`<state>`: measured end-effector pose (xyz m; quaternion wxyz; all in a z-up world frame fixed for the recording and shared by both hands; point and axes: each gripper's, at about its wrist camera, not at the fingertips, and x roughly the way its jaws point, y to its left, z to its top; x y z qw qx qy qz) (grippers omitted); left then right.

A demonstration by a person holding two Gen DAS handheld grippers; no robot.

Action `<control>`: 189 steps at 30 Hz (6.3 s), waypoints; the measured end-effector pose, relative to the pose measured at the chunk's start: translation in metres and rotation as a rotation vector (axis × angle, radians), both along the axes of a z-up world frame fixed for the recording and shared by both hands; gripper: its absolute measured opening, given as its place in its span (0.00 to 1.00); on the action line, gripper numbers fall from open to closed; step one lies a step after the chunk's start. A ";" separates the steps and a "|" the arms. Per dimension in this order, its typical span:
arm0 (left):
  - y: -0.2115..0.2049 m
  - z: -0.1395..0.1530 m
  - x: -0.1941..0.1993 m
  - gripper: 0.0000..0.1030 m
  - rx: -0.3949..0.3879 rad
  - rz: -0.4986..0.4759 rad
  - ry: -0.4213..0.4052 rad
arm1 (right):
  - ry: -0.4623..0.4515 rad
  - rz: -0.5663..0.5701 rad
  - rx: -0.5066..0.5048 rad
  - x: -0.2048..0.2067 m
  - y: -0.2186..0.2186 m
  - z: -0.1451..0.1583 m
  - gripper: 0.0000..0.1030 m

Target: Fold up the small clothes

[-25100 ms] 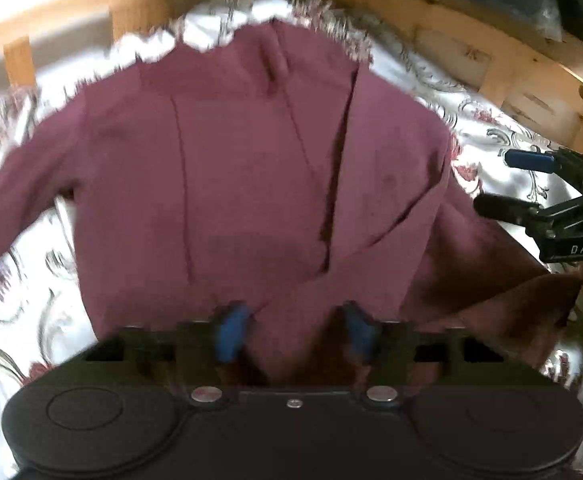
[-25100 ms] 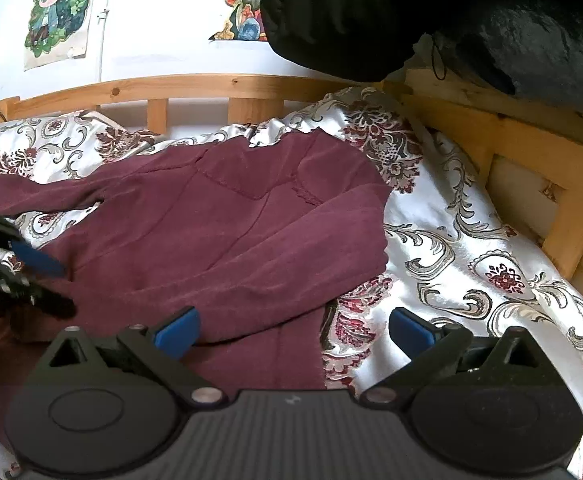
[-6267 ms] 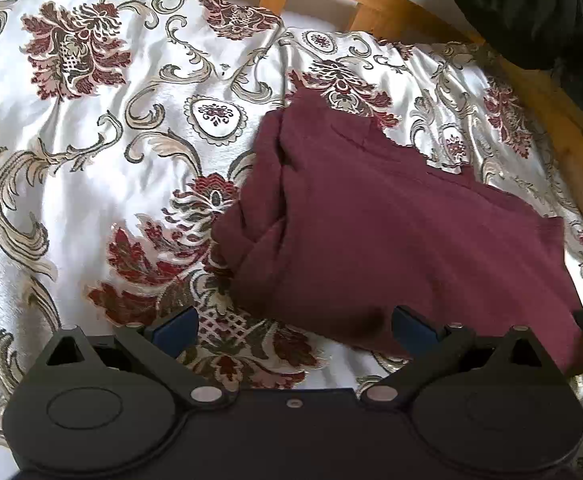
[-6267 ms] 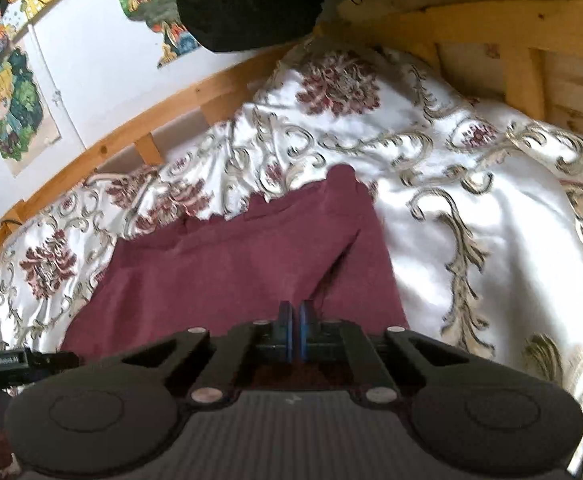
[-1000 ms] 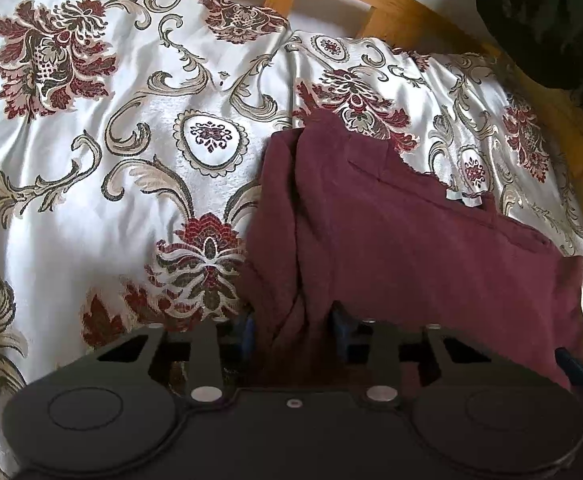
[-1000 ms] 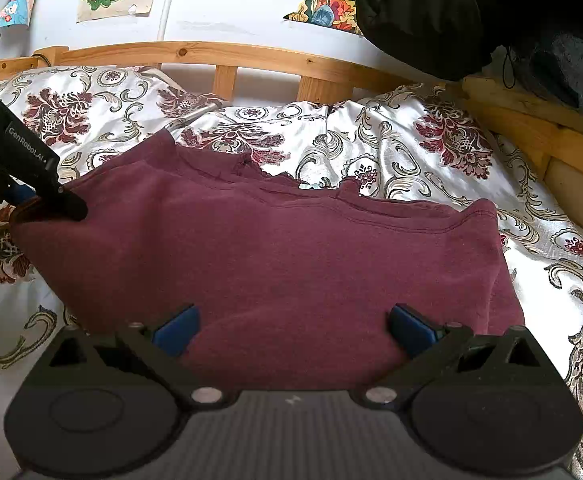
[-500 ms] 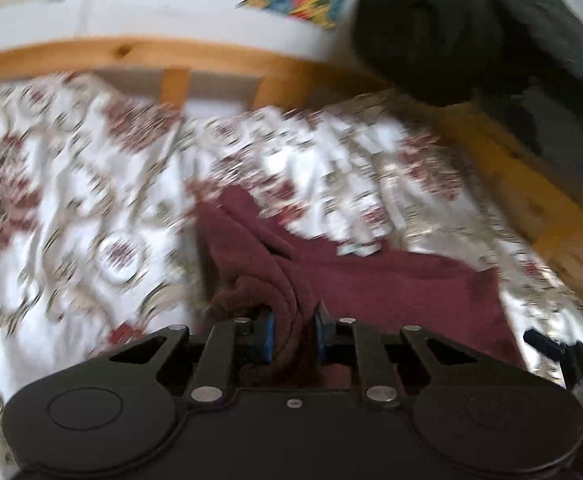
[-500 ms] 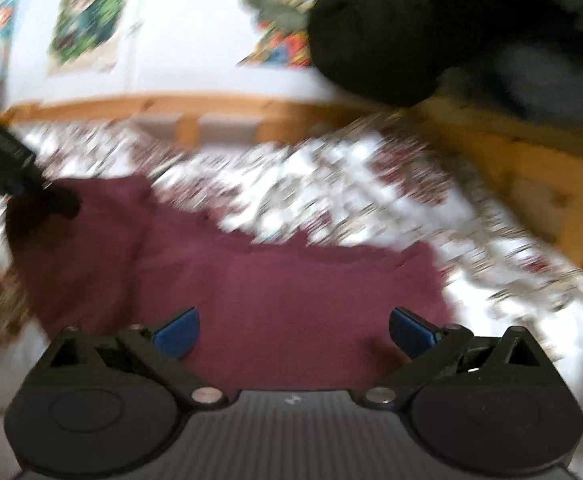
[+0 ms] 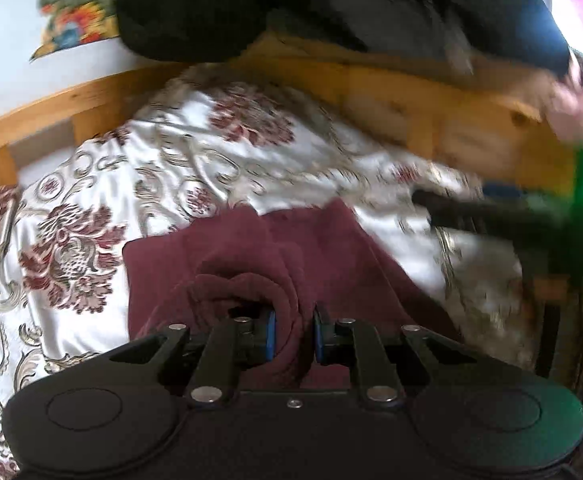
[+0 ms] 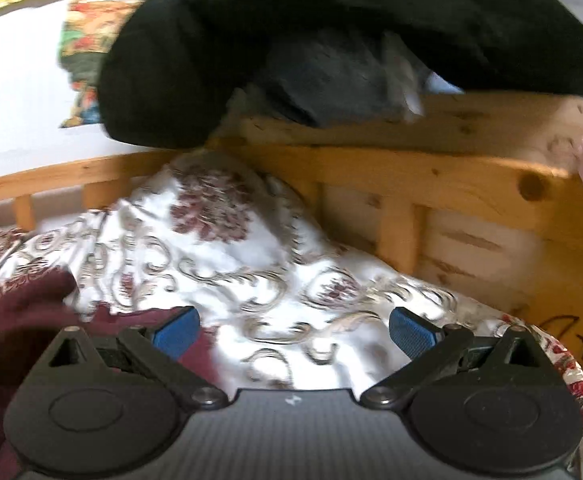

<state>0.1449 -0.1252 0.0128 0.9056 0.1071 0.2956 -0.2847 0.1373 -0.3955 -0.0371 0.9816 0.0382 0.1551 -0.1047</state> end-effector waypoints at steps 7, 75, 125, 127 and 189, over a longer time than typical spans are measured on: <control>-0.006 -0.019 -0.021 0.34 0.012 0.004 0.016 | 0.041 0.004 -0.048 0.010 0.011 -0.014 1.00; -0.017 -0.018 -0.042 0.19 0.170 0.076 -0.119 | 0.129 0.644 0.370 0.063 0.055 -0.004 0.21; -0.030 -0.025 -0.059 0.54 -0.099 -0.082 0.065 | 0.049 0.432 0.001 0.022 0.024 0.006 0.51; -0.020 -0.021 -0.061 0.66 -0.159 -0.083 0.073 | 0.047 0.421 0.021 0.019 0.020 0.010 0.58; 0.066 -0.027 -0.021 0.99 -0.272 0.491 0.186 | 0.318 0.456 0.463 -0.050 -0.027 0.014 0.07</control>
